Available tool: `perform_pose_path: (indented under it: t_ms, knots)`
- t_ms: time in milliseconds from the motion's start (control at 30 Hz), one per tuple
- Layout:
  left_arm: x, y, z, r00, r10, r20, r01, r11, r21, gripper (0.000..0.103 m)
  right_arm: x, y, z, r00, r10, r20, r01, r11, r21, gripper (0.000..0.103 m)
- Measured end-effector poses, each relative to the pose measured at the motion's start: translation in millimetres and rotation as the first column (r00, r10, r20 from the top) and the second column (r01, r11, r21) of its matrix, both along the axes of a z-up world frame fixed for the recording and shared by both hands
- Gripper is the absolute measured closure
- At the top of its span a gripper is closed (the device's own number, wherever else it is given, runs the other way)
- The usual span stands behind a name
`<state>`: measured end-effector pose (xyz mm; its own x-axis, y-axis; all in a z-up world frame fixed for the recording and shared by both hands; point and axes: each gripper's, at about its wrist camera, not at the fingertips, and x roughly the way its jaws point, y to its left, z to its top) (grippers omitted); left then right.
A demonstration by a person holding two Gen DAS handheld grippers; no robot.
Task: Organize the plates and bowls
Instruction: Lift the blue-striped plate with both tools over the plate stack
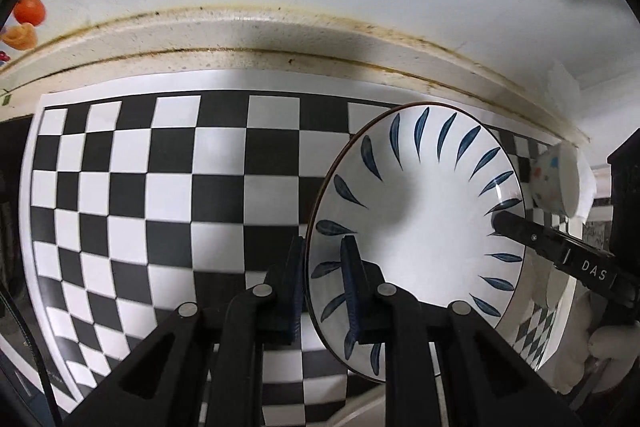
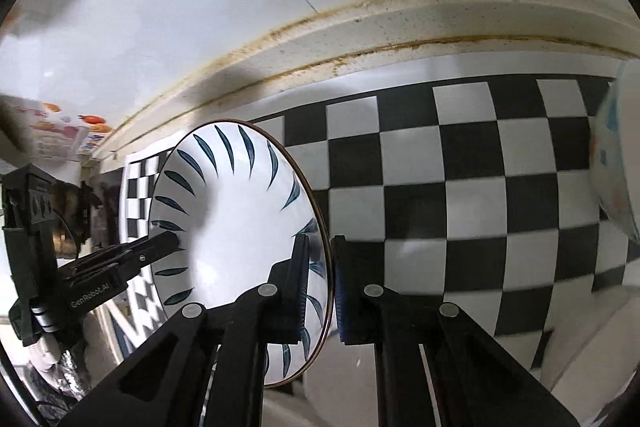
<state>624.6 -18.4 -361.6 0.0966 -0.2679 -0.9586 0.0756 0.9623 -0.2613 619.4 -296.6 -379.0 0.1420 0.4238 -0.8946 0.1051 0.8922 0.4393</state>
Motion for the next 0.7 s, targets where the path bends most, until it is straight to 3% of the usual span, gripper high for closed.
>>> perform_pose_path:
  t_ms: [433, 700]
  knots:
    - [-82.2, 3.5, 54.9, 0.997, -0.049, 0.053, 0.049, 0.999, -0.005, 0.088, -88.2, 1.7, 51.1, 0.998, 0.004, 0.061, -0.006, 1.000, 0.029, 0.091]
    - [-130.1, 4.5, 53.8, 0.995, -0.083, 0.047, 0.084, 0.996, -0.008, 0.088, -155.8, 2.0, 58.8, 0.997, -0.002, 0.079, -0.001, 0.999, 0.036, 0.091]
